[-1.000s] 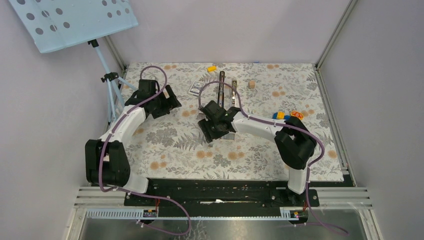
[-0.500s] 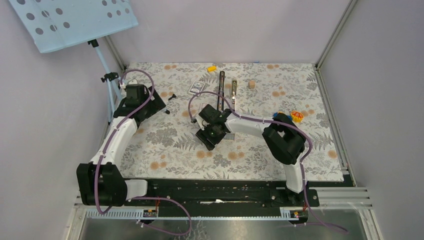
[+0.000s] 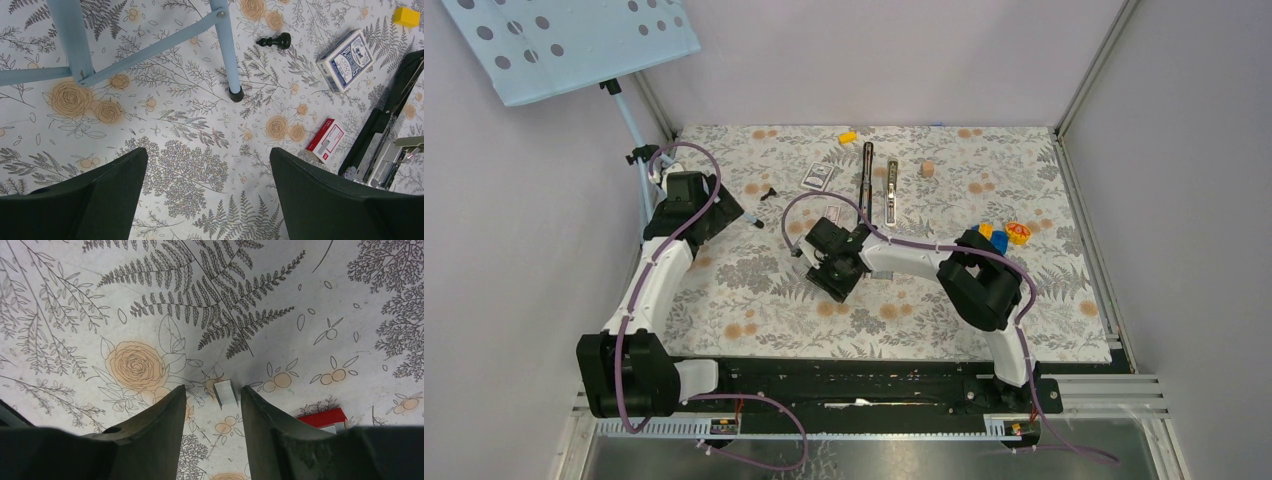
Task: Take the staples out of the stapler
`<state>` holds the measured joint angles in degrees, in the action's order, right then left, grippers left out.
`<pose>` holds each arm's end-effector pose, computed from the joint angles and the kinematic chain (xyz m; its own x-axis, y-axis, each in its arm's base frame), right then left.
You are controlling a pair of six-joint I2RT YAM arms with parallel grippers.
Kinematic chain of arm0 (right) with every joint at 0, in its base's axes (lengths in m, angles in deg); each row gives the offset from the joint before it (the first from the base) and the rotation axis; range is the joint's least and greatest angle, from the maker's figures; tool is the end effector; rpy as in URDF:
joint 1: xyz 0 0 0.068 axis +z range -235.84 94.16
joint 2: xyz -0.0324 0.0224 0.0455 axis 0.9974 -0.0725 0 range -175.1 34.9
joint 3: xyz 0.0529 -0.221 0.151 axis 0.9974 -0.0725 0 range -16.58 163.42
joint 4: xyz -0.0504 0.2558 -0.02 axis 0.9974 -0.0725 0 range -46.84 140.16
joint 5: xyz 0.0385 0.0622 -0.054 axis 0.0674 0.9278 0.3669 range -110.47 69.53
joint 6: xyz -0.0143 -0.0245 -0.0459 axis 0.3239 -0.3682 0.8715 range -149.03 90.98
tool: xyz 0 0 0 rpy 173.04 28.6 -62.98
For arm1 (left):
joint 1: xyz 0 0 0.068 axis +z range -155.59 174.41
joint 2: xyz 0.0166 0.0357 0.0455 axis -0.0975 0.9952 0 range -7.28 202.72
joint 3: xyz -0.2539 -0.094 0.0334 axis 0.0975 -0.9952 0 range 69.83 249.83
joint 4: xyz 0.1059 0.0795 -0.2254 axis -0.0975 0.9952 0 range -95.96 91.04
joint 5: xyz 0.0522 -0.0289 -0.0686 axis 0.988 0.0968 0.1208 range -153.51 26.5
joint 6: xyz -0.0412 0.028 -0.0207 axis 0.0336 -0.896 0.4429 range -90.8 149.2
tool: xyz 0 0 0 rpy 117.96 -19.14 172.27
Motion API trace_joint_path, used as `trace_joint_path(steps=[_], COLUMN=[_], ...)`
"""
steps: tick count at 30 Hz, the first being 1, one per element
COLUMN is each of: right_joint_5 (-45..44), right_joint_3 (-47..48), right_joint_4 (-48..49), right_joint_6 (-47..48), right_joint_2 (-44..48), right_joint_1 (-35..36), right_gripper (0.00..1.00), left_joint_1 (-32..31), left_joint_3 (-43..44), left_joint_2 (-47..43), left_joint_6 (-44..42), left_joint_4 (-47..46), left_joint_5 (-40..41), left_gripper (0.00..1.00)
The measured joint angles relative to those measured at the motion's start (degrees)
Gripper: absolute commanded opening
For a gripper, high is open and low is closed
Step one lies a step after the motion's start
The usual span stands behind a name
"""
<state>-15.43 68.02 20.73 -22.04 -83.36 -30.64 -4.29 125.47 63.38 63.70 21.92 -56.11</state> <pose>0.2437 0.3563 0.1626 -0.4029 -0.7919 -0.4589 -0.8963 0.4428 0.0227 0.2646 0.0106 0.2826 -0.4945 -0.5731 -0.6535 -0.4817 0.8065 -0.3429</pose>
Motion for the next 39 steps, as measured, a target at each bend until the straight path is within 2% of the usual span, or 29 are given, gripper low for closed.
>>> trace_joint_path(steps=[4,12,39], right_joint_5=[-2.69,-5.64,-5.86], right_joint_3=[0.00,0.00,1.42], right_joint_4=[-0.81,-1.77,-3.28], right_joint_6=[0.81,1.75,1.99], right_joint_2=[0.00,-0.13,-1.07], right_joint_1=[0.74,0.94,1.16], right_gripper=[0.50,0.41,0.42], left_joint_1=[0.00,0.15,2.12], left_joint_3=[0.00,-0.17,-0.94], left_joint_2=[0.00,0.00,1.84], left_joint_6=[0.00,0.00,0.04], left_joint_4=[0.00,-0.15,-1.05], left_joint_5=[-0.07,-0.11,-1.40], left_gripper=[0.97,0.97,0.97])
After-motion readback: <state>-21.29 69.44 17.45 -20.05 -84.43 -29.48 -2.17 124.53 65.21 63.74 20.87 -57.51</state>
